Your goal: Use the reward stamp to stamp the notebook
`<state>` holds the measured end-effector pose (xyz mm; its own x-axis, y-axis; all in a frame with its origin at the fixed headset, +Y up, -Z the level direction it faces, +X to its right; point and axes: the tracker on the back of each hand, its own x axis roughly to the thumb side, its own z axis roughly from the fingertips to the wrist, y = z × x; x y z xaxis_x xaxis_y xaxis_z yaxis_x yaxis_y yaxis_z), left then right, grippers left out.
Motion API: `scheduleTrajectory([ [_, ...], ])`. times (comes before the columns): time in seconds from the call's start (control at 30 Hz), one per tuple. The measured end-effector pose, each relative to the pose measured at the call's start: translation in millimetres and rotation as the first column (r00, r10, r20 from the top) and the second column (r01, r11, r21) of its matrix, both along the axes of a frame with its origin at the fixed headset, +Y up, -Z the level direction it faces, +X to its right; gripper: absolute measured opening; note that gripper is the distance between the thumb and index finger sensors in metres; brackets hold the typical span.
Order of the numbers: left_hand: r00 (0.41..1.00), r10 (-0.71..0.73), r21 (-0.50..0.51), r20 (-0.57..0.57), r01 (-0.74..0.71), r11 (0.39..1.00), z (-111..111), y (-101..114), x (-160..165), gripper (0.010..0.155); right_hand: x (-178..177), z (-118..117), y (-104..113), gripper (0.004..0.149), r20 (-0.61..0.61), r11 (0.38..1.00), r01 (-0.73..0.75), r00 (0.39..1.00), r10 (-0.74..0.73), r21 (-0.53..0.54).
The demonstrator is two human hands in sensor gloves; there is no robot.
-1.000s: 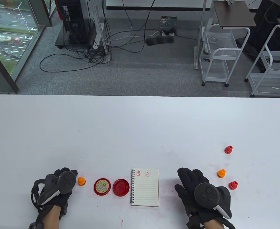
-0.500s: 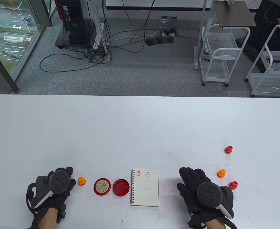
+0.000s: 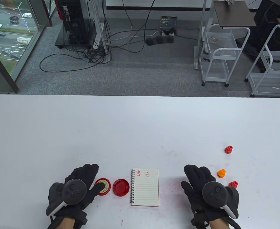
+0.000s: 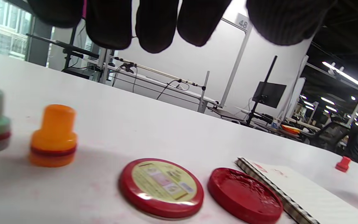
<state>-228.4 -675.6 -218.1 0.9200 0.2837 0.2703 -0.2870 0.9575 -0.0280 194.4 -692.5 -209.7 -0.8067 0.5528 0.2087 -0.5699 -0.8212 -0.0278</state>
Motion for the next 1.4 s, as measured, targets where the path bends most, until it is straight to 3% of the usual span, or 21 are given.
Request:
scheduleTrajectory([
  [0.23,0.998,0.052,0.039,0.043,-0.054,0.998,-7.4,11.0,32.3,0.079,-1.2,0.8,-1.5,0.064,-0.005,1.0,-0.021,1.0,0.021,-0.003],
  [0.37,0.993,0.105,0.081,0.05,-0.108,0.991,-8.2,-4.5,40.3,0.078,-1.8,0.3,-4.3,0.064,-0.006,0.999,-0.034,0.999,0.034,-0.015],
  [0.4,0.992,0.116,0.069,0.051,-0.119,0.99,-8.3,-11.6,41.2,0.078,-1.9,0.2,-5.3,0.064,-0.005,0.999,-0.037,0.999,0.037,-0.018],
  [0.47,0.993,0.083,-0.082,0.088,-0.076,0.994,-9.6,-21.3,45.5,0.077,-1.6,-0.7,-7.6,0.064,-0.002,0.998,-0.048,0.999,0.048,-0.033],
  [0.53,0.996,0.026,-0.013,0.09,-0.025,1.0,-9.4,-20.6,44.9,0.077,-0.9,-1.1,-8.6,0.064,0.003,0.999,-0.043,0.999,0.043,-0.033],
  [0.8,0.99,0.061,-0.032,0.129,-0.057,0.998,-8.5,-17.9,37.8,0.075,6.0,-2.4,-1.8,0.065,0.033,1.0,-0.008,0.999,0.009,-0.03],
  [0.97,0.988,0.098,-0.005,0.121,-0.098,0.995,-6.3,-11.7,32.5,0.074,35.2,-8.8,22.4,0.062,0.106,0.999,0.009,0.994,-0.012,0.032],
  [1.1,0.989,0.092,0.012,0.117,-0.094,0.995,-6.2,-10.0,33.6,0.073,64.9,-17.3,33.9,0.062,0.163,0.982,-0.189,0.969,0.184,0.017],
  [1.27,0.988,0.092,0.017,0.121,-0.095,0.995,-6.1,-10.4,34.6,0.072,106.4,-23.8,37.5,0.064,0.243,0.97,-0.239,0.939,0.242,-0.041],
  [1.4,0.988,0.095,0.021,0.123,-0.098,0.995,-6.2,-10.6,34.5,0.072,132.2,-23.7,27.0,0.066,0.309,0.966,-0.23,0.916,0.256,-0.117],
])
